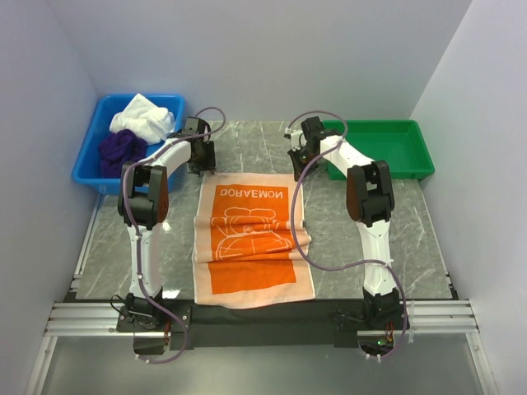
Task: Fold and stack the towels
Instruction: Fold the towel
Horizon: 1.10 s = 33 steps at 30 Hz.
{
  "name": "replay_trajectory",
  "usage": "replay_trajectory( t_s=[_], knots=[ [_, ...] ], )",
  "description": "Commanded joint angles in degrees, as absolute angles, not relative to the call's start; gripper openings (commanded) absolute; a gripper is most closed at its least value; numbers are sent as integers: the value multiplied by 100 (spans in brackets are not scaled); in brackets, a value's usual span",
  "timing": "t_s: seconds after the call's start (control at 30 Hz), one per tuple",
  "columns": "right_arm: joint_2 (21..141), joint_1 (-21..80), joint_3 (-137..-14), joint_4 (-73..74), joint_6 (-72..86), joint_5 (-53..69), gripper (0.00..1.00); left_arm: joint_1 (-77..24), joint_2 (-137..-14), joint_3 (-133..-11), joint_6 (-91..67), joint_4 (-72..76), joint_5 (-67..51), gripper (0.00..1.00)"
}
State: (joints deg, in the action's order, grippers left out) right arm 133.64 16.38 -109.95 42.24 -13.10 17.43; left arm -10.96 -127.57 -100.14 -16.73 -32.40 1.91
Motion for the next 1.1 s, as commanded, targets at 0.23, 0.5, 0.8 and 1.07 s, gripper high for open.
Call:
replay_trajectory(
  t_s=[0.23, 0.5, 0.8, 1.07],
  knots=[
    [13061, 1591, -10696, 4043, -1239, 1626, 0, -1371, -12815, -9396, -1951, -3533, 544, 55],
    [12982, 1591, -10538, 3929, -1195, 1644, 0, -1371, -12884, -9307, -1951, -3577, 606, 41],
    [12964, 1591, -10591, 3955, -1204, 1617, 0, -1362, -13008, -9317, -1890, -3551, 589, 10],
    [12780, 1582, -10845, 3841, -1134, 1328, 0, -1301, -12604, -9667, -1776, -3630, 948, 1]
  ],
)
